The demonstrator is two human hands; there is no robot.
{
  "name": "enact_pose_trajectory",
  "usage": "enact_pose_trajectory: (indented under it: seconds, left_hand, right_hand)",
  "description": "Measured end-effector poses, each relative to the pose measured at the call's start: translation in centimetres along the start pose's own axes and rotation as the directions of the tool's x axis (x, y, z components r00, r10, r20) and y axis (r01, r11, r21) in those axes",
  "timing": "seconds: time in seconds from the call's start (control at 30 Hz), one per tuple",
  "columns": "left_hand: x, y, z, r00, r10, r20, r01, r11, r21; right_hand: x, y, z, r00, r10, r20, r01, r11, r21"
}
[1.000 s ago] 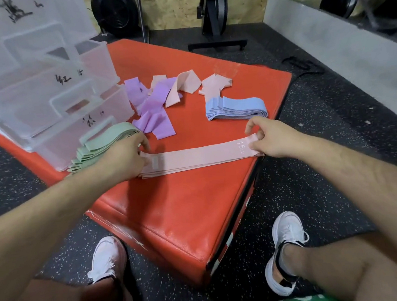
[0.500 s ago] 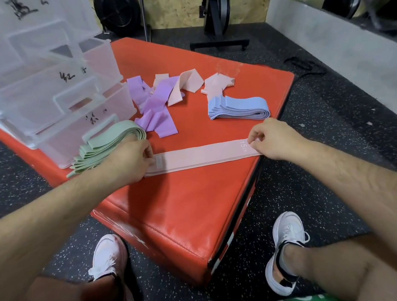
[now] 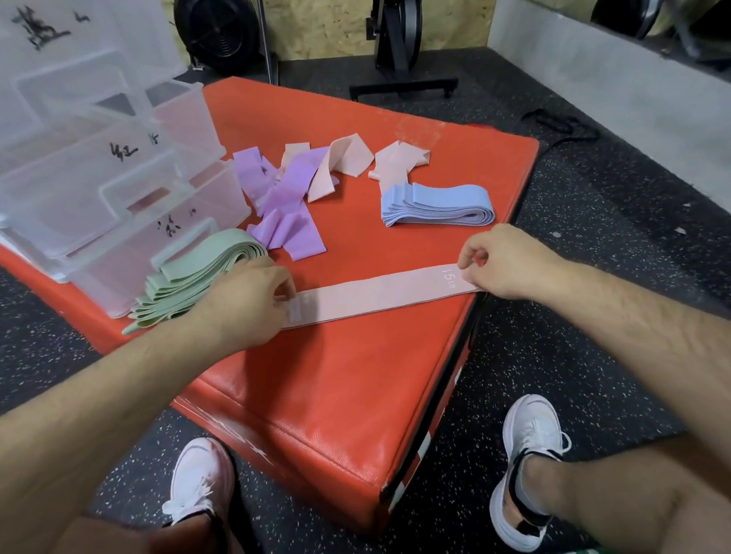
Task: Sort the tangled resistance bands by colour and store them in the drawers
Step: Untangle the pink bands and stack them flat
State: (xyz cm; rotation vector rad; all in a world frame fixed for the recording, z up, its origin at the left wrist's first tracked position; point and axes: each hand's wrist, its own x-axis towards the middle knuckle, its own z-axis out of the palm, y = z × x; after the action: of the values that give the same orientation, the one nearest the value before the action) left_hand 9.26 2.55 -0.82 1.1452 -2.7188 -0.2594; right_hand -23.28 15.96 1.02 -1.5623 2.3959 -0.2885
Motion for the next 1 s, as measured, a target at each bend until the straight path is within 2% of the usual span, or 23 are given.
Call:
enact_pose_trajectory:
  seconds: [0.07, 0.17, 0.3, 0.4, 0.5, 0.6, 0.7, 0.9, 1.0]
  left_hand:
    - [0.3, 0.7, -0.5, 0.998, 0.04, -0.042, -0.039, 0.999, 0.009]
    - [1.7, 2.1, -1.3, 0.991, 0.066, -0.12, -0.065, 0.998, 0.015]
    - [4.6, 3.1, -2.0, 0.992, -0.026, -0.122, 0.018, 0.997, -0.071]
    - [7.3, 2.7, -2.0, 0.994, -0.066, -0.084, 0.057, 0.992, -0.11]
    - [10.0, 1.9, -1.5, 0.994, -0.081, -0.071, 0.081, 0.997, -0.009]
    - [12.5, 1.3, 0.0, 0.99, -0.12, -0.08, 0.118, 0.993, -0.023]
    - [14.7, 1.5, 1.7, 0.984, -0.173, -0.033, 0.175, 0.983, 0.05]
    - [17.6, 1.3, 3.1, 0.979, -0.196, 0.062, 0.186, 0.973, 0.138]
    - [17.9, 0.9, 3.3, 0.978, -0.208, -0.004, 0.206, 0.97, 0.126]
  right_hand:
    - [-0.1, -0.7, -0.2, 0.998, -0.034, -0.047, 0.03, 0.997, -0.076]
    - [0.2, -3.0, -0.3, 0.981, -0.13, -0.147, 0.125, 0.991, -0.042]
    - [1.5, -7.3, 0.0, 0.95, -0.234, -0.207, 0.255, 0.963, 0.084]
    - [3.3, -10.2, 0.1, 0.931, -0.268, -0.246, 0.302, 0.947, 0.109]
    - [5.9, -12.2, 0.2, 0.937, -0.268, -0.226, 0.29, 0.955, 0.068]
    - [8.3, -13.5, 0.6, 0.956, -0.23, -0.18, 0.245, 0.967, 0.071]
    - [9.9, -14.4, 1.0, 0.974, -0.184, -0.131, 0.193, 0.979, 0.059]
    - [11.8, -15.0, 1.2, 0.987, -0.124, -0.104, 0.13, 0.99, 0.06]
    - [11.7, -15.0, 1.0, 0.988, -0.121, -0.096, 0.127, 0.99, 0.066]
